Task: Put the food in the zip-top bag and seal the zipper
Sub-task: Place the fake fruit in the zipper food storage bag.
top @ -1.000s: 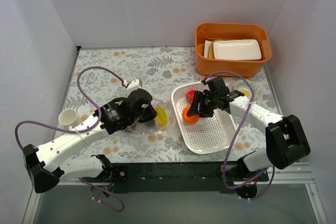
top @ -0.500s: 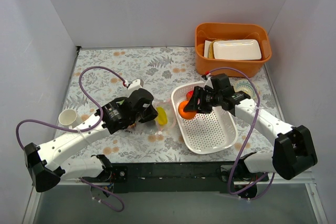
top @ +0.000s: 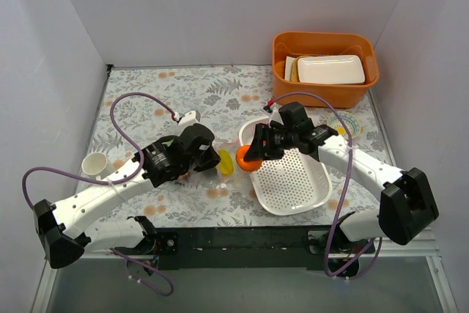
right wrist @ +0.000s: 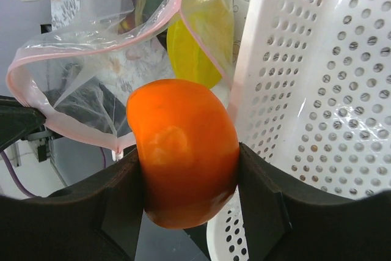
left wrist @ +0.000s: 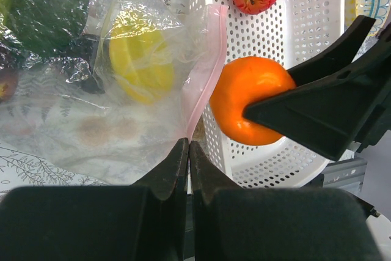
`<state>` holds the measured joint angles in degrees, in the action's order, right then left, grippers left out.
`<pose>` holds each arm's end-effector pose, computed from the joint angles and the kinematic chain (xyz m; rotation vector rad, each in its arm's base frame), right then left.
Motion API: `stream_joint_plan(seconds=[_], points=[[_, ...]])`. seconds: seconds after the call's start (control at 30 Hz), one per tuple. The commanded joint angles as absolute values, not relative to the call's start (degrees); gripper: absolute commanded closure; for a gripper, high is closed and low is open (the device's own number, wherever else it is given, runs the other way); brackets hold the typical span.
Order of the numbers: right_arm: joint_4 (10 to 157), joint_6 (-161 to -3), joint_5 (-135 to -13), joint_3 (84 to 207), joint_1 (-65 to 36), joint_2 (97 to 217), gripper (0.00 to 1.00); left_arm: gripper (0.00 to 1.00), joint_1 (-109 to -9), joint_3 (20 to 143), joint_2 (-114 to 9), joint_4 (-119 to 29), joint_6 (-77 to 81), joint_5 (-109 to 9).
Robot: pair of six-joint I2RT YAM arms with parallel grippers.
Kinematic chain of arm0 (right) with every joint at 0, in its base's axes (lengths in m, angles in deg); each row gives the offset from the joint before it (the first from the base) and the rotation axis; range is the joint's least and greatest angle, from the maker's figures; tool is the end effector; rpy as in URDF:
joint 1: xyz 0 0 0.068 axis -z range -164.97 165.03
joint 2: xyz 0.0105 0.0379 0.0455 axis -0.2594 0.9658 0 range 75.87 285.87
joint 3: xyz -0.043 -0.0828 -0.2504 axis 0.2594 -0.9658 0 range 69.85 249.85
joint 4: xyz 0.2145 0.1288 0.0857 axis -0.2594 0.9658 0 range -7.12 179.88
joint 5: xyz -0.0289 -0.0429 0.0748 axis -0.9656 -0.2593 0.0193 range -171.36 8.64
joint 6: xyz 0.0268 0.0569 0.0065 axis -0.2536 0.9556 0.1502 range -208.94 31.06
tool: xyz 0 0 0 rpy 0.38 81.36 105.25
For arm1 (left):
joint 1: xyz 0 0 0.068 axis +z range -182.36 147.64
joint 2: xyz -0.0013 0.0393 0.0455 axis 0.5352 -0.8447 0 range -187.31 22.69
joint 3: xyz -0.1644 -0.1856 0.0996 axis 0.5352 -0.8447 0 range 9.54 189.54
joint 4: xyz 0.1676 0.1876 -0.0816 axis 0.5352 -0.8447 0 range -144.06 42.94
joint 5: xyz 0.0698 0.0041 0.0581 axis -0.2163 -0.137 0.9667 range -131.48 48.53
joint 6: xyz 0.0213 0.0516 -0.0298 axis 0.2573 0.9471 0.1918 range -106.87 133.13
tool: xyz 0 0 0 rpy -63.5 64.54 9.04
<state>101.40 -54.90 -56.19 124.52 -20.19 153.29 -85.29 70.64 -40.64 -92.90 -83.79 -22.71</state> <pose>0.2369 0.1924 0.2470 -0.2743 2.4582 1.0854 0.1539 -0.1778 0.3053 -1.0930 2.2795 -0.8250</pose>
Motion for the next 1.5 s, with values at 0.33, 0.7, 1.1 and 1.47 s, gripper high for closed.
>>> stream_joint_plan(seconds=[0.33, 0.7, 1.1, 1.47], points=[[94.92, -53.44, -53.68, 129.7, -26.98, 160.32, 0.61, 1.0, -85.01, 72.2, -40.16, -93.37, -83.02, -22.76], [85.69, -47.63, -53.33, 129.96, -28.65, 164.01, 0.6, 1.0, -85.01, 72.29, -36.73, -94.08, -84.25, -20.03], [83.06, -46.05, -54.47, 130.67, -33.74, 167.45, 0.46, 1.0, -84.92, 71.76, -36.38, -93.11, -85.04, -19.15], [80.51, -47.1, -55.09, 129.97, -33.75, 164.72, 0.1, 1.0, -85.01, 71.06, -33.3, -94.08, -86.27, -15.2]])
